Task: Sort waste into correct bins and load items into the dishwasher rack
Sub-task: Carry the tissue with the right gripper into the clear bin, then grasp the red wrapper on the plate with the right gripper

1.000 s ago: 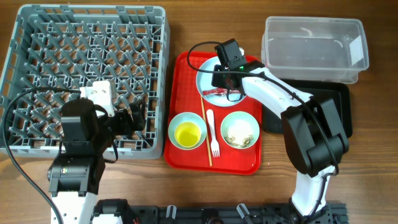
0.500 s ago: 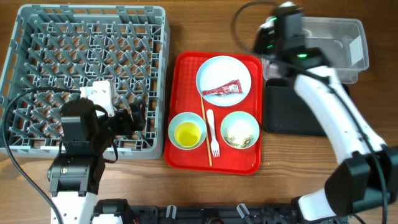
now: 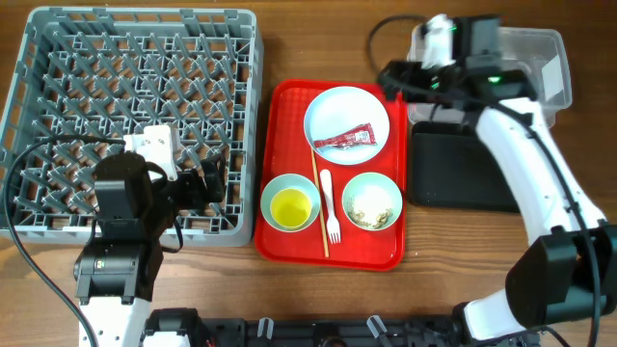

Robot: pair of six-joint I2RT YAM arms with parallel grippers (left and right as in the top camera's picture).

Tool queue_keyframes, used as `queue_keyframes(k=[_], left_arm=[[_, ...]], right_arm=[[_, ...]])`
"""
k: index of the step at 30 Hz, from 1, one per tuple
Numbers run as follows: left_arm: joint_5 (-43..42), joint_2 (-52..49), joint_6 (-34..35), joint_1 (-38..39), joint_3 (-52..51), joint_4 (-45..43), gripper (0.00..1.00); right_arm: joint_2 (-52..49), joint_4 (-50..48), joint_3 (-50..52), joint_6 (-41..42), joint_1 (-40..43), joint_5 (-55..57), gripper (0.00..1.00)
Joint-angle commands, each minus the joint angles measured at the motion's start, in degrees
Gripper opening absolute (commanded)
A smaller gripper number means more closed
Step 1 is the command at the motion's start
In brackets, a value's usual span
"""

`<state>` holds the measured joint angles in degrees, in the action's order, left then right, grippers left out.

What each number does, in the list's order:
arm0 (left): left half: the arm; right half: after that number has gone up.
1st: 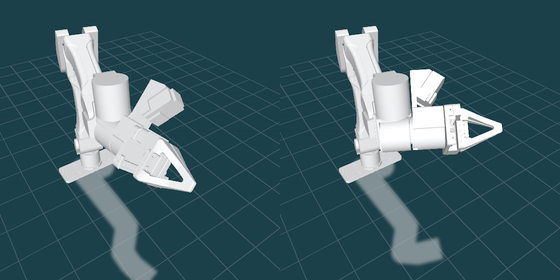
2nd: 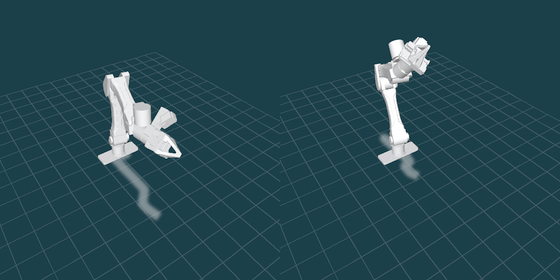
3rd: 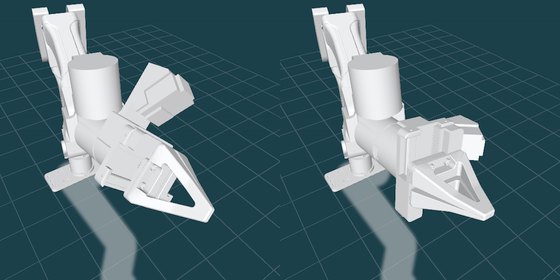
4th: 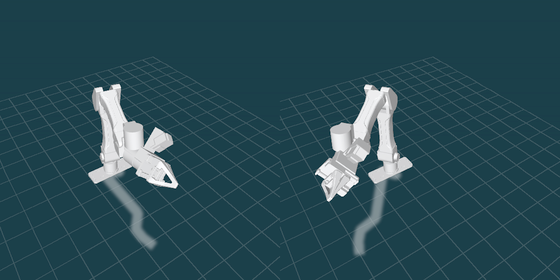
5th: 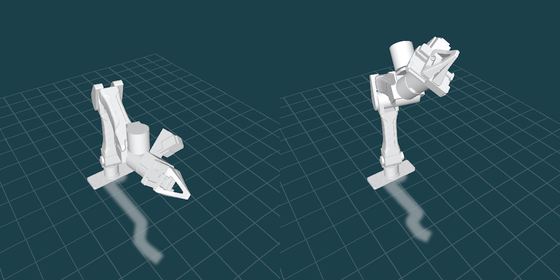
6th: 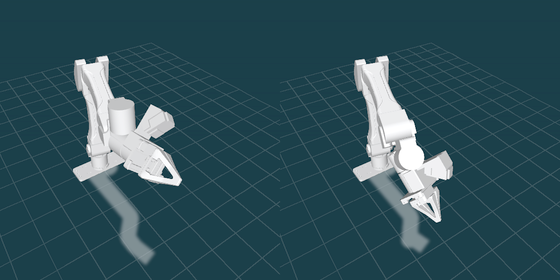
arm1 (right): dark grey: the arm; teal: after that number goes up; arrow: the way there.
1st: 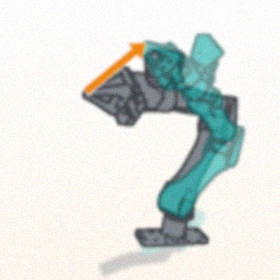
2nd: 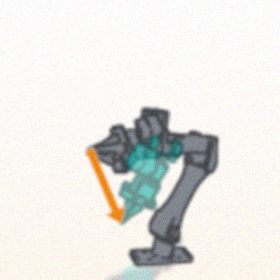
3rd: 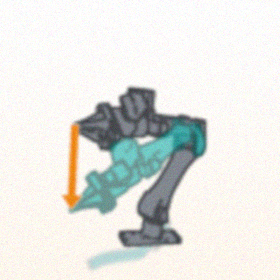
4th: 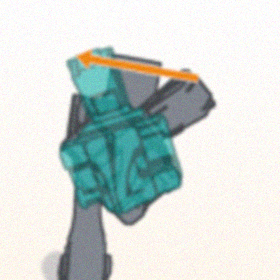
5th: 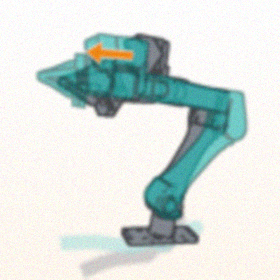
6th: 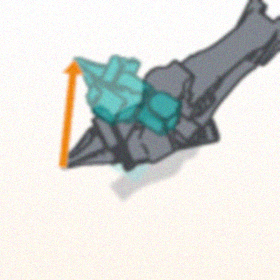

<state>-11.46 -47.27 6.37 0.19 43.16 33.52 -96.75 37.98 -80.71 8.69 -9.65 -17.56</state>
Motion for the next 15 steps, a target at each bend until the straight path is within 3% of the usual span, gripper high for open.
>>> queue_keyframes(k=[1,2,4,5,6,8,15], left_arm=[[-0.5,-0.1,0.5,-0.4,1.1,0.0,1.0],[-0.5,-0.1,0.5,-0.4,1.1,0.0,1.0],[-0.5,-0.1,0.5,-0.4,1.1,0.0,1.0],[-0.5,-0.1,0.5,-0.4,1.1,0.0,1.0],[-0.5,-0.1,0.5,-0.4,1.1,0.2,1.0],[-0.5,-0.1,0.5,-0.4,1.1,0.7,1.0],[-0.5,-0.5,0.5,-0.4,1.1,0.9,1.0]], right_arm=[[-3.1,1.3,0.7,2.1,-5.0,2.5,0.94],[-4.0,1.3,0.7,0.9,-6.4,2.6,0.93],[-5.9,1.3,0.7,-9.5,-9.5,3.1,0.94],[-6.4,1.7,0.7,-16.0,-10.4,3.9,0.97],[-6.9,3.1,0.7,-28.2,-11.6,6.2,1.0],[-7.1,3.6,0.7,-39.1,-12.3,10.3,1.0],[-10.9,4.2,0.7,-46.7,-12.4,6.3,0.99]])
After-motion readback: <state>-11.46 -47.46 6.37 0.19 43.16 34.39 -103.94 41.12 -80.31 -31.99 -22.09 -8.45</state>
